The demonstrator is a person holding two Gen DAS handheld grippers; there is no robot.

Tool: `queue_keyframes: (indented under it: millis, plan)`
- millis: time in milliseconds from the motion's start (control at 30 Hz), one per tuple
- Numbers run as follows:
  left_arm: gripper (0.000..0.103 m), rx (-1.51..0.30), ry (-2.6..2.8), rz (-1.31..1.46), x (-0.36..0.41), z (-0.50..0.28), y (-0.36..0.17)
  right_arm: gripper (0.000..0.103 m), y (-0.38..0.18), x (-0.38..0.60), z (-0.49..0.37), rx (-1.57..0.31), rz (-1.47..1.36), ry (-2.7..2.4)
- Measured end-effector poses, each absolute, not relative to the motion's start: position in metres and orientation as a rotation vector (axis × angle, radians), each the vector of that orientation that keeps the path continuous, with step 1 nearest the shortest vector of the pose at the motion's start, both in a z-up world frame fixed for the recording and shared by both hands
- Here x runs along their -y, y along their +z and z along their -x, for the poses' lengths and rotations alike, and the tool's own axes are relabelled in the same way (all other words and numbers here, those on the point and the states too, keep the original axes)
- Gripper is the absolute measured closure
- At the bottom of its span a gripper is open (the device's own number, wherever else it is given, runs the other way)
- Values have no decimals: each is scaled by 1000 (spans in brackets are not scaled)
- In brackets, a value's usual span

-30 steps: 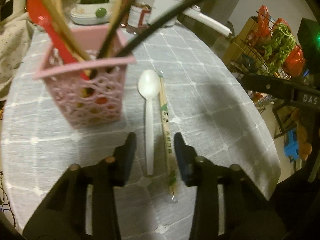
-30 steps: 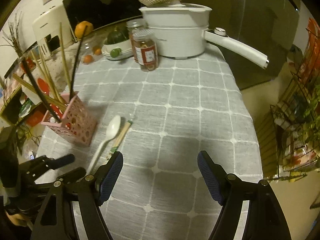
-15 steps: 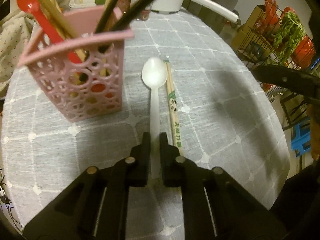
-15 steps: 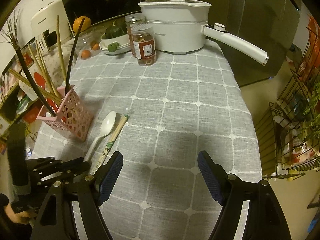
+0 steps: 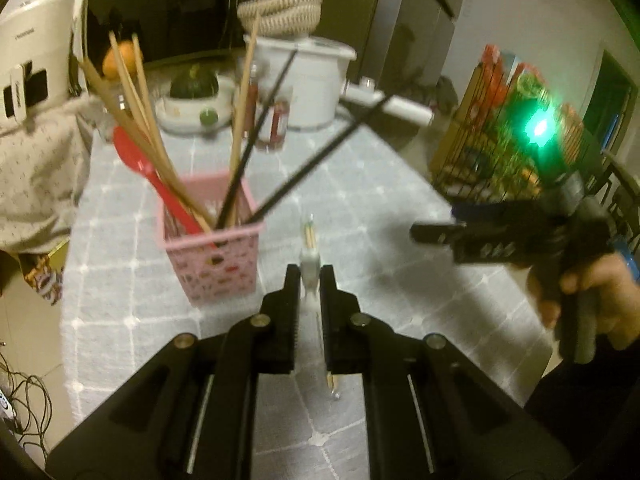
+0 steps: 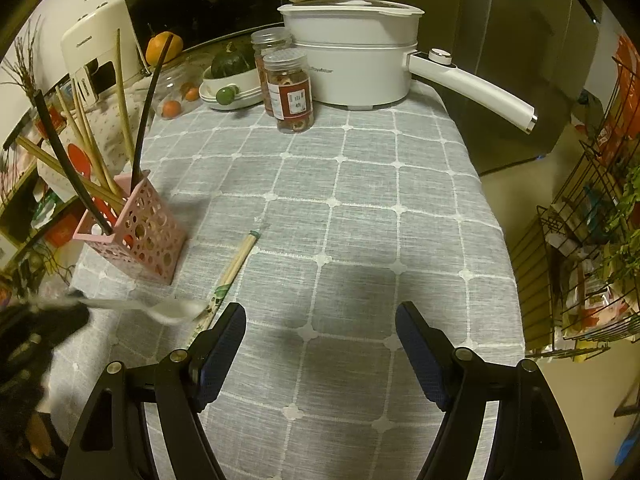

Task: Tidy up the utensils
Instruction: 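Lower the right tool onto the paper-wrapped chopsticks and close while the left tool carries the spoon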

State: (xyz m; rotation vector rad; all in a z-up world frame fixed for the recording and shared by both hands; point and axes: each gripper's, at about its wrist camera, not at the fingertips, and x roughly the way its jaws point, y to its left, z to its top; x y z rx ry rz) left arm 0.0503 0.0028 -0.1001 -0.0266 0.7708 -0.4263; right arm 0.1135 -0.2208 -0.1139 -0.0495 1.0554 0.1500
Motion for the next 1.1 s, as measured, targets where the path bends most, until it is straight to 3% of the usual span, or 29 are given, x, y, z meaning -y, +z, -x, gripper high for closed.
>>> queue_keyframes:
  millis: [933, 1000, 1100]
  plan:
    - [93, -636, -365, 82, -58, -30, -52, 27, -194, 160, -182, -1115, -71, 143]
    - [93, -633, -362, 84, -59, -30, -51, 29, -197, 150, -182, -1104, 0, 127]
    - [93, -636, -356, 85, -60, -32, -49, 42, -199, 141, -177, -1094, 100, 131]
